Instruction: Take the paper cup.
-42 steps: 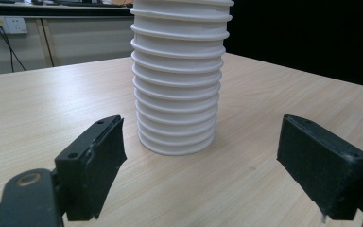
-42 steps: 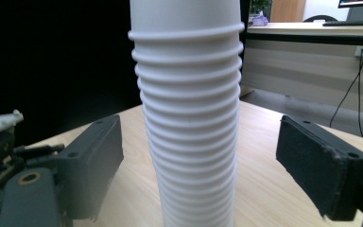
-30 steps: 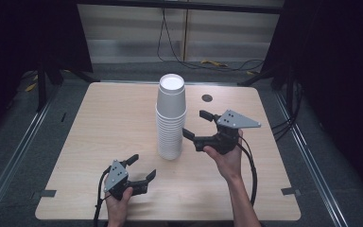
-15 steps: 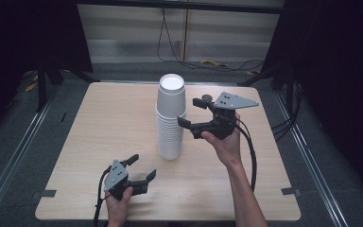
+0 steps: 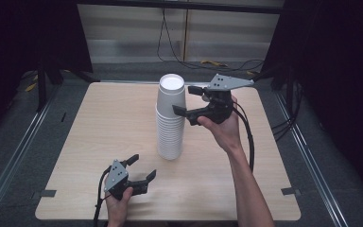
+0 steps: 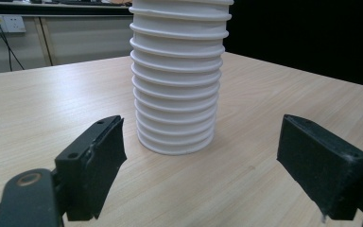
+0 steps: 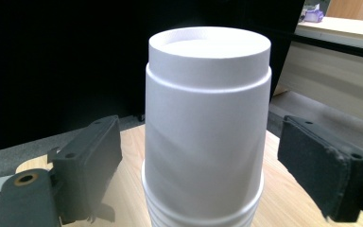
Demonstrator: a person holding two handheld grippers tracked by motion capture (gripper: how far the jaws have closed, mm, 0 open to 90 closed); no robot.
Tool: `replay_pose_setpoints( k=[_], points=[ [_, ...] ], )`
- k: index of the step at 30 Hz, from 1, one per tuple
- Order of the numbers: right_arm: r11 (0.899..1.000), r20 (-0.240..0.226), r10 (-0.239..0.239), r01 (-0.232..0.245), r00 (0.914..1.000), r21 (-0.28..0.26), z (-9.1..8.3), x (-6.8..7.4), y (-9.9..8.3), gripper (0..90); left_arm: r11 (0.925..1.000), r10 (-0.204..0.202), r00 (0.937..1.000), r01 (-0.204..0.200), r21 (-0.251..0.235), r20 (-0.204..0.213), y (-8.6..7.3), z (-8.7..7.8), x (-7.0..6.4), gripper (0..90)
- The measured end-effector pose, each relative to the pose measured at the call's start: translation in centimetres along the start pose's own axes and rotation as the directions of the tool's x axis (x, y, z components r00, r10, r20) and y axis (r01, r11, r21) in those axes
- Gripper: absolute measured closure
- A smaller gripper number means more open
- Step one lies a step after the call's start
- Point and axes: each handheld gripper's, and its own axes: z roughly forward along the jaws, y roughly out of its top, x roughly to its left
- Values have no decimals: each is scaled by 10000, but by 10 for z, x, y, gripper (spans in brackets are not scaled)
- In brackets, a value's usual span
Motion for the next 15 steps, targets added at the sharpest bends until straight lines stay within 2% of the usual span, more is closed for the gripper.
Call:
replay_pose_setpoints(
  k=[3, 11, 15],
  points=[
    [9999, -72, -58, 59, 10000, 150, 5, 0, 5, 143, 10000, -53, 10000, 53, -17, 8, 0, 0, 0, 157],
    [9938, -244, -195, 220, 9995, 1089, 23, -5, 14, 143, 9999, -98, 9999, 98, -37, 24, 0, 0, 0, 157],
    [9921, -329, -133, 173, 9994, 1243, 28, -8, 18, 144, 9999, -96, 10000, 96, -64, 26, 0, 0, 0, 157]
  ],
)
